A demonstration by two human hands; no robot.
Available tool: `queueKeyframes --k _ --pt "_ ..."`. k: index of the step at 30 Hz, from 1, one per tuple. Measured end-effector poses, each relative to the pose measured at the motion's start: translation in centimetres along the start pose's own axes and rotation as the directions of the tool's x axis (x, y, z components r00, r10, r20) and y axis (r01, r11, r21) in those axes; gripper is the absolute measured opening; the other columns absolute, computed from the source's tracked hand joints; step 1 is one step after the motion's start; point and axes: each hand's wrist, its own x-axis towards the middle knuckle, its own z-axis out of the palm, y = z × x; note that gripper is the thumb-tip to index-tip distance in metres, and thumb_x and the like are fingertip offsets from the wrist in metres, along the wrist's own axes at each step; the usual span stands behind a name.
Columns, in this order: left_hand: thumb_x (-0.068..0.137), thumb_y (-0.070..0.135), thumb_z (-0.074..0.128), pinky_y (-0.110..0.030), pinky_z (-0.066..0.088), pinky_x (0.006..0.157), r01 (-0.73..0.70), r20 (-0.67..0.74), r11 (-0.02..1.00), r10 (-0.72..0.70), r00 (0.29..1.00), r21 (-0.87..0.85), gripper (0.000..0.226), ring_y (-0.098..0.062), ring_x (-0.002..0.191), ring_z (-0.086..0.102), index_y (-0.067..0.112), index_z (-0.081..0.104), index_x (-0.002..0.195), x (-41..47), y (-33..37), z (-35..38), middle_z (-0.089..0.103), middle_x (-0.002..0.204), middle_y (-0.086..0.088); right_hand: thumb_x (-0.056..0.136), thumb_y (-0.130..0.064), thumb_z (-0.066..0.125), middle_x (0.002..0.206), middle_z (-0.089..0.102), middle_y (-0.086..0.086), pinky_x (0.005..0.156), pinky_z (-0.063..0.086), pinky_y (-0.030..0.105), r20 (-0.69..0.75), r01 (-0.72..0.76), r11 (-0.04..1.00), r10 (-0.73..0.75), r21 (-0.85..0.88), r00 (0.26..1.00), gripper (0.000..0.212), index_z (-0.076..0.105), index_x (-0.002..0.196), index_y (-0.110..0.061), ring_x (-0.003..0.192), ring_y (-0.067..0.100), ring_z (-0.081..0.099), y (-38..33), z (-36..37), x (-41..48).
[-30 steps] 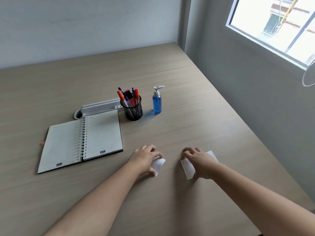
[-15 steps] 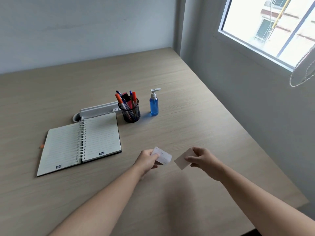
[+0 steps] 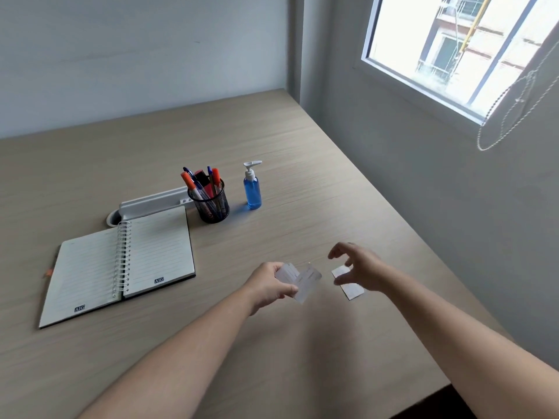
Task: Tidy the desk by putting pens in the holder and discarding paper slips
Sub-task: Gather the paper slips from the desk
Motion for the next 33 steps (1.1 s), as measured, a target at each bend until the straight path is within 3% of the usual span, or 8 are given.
queueKeyframes --k 3,7,12,17,21,24,27,33 --pt "0.076 0.005 0.071 -0.020 0.046 0.062 0.018 -0.038 0.999 -0.016 0.999 0.049 0.031 -0.012 0.071 0.056 0.008 0.066 0.106 0.1 -0.2 -0.2 0.062 0.082 -0.003 0.061 -0.021 0.083 0.141 0.041 0.002 0.098 0.042 0.036 0.142 0.030 0.893 0.039 -0.449 0.989 0.082 0.042 0.131 -0.029 0.119 0.027 0.043 2.3 -1.5 0.7" --pt "0.075 0.008 0.072 -0.027 0.049 0.072 0.033 -0.070 0.997 -0.028 0.997 0.073 0.029 -0.016 0.076 0.059 0.014 0.067 0.103 0.3 -0.8 0.0 0.065 0.084 -0.002 0.056 -0.026 0.086 0.149 0.030 0.002 0.101 0.043 0.042 0.243 0.095 0.790 0.070 -0.606 0.967 0.103 0.027 0.141 -0.033 0.125 0.029 0.039 3.6 -0.1 1.3" --pt "0.074 0.010 0.073 -0.026 0.047 0.075 0.051 -0.096 0.996 -0.043 0.994 0.076 0.027 -0.014 0.075 0.059 0.017 0.067 0.100 0.2 -1.8 0.8 0.065 0.082 0.002 0.058 -0.026 0.085 0.142 0.035 0.002 0.085 0.050 0.038 0.184 0.108 0.769 0.012 -0.630 0.983 0.086 0.038 0.130 -0.029 0.117 0.028 0.042 3.2 0.6 1.8" --pt "0.073 0.011 0.073 -0.029 0.048 0.076 0.054 -0.131 0.997 -0.047 0.990 0.049 0.025 -0.016 0.075 0.060 0.018 0.068 0.097 -0.2 -2.7 0.9 0.066 0.079 0.003 0.059 -0.022 0.083 0.135 0.038 0.007 0.086 0.046 0.037 0.179 0.087 0.769 0.035 -0.634 0.983 0.065 0.048 0.114 -0.015 0.114 0.030 0.044 2.6 1.0 2.1" --pt "0.074 0.011 0.072 -0.029 0.048 0.078 0.041 -0.129 0.998 -0.035 0.991 0.039 0.028 -0.014 0.075 0.060 0.016 0.068 0.101 -1.1 -3.2 0.2 0.065 0.080 0.005 0.072 -0.014 0.071 0.101 0.058 0.013 0.072 0.043 0.031 0.013 -0.037 0.910 0.047 -0.413 0.999 0.024 0.050 0.084 -0.014 0.095 0.027 0.056 2.8 1.5 1.2" --pt "0.077 0.008 0.069 -0.023 0.047 0.069 0.011 -0.115 1.000 -0.009 0.993 0.015 0.026 -0.008 0.068 0.058 0.013 0.067 0.103 -1.9 -2.7 -0.4 0.064 0.077 0.005 0.074 -0.018 0.074 0.079 0.054 0.007 0.060 0.036 0.027 -0.138 -0.198 0.980 0.200 0.027 0.970 0.028 0.047 0.072 -0.014 0.073 0.022 0.051 3.0 1.9 -1.0" --pt "0.078 0.004 0.067 -0.021 0.046 0.064 -0.011 -0.052 1.000 0.012 0.999 0.007 0.025 -0.008 0.066 0.057 0.011 0.067 0.102 -2.6 -2.1 -0.1 0.066 0.079 0.001 0.082 -0.014 0.067 0.064 0.054 0.002 0.046 0.034 0.022 -0.147 -0.245 0.889 0.321 0.386 0.936 0.015 0.054 0.075 -0.012 0.052 0.014 0.046 3.2 2.7 -4.8" --pt "0.075 0.005 0.069 -0.023 0.042 0.062 -0.140 0.195 0.978 0.109 0.975 0.156 0.023 -0.012 0.064 0.053 0.013 0.068 0.096 -3.9 0.3 5.1 0.063 0.077 -0.001 0.084 -0.004 0.060 0.062 0.053 0.002 0.046 0.034 0.017 -0.248 -0.268 0.673 0.567 0.689 0.786 0.019 0.055 0.068 -0.013 0.054 0.013 0.047 5.8 5.4 -15.7"
